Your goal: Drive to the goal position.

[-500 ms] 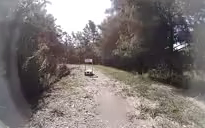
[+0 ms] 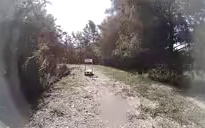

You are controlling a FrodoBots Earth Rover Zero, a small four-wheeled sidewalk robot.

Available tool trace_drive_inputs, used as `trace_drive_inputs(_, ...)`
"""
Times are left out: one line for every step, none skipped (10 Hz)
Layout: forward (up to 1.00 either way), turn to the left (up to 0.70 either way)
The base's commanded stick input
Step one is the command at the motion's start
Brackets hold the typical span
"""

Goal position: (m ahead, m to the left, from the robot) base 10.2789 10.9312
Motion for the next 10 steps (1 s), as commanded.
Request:
trace_drive_inputs(0.17, 0.00)
trace_drive_inputs(0.17, 0.00)
trace_drive_inputs(0.63, 0.00)
trace_drive_inputs(0.85, 0.00)
trace_drive_inputs(0.85, 0.00)
trace_drive_inputs(0.85, 0.00)
trace_drive_inputs(0.85, 0.00)
trace_drive_inputs(0.85, 0.00)
trace_drive_inputs(0.85, 0.00)
trace_drive_inputs(0.85, 0.00)
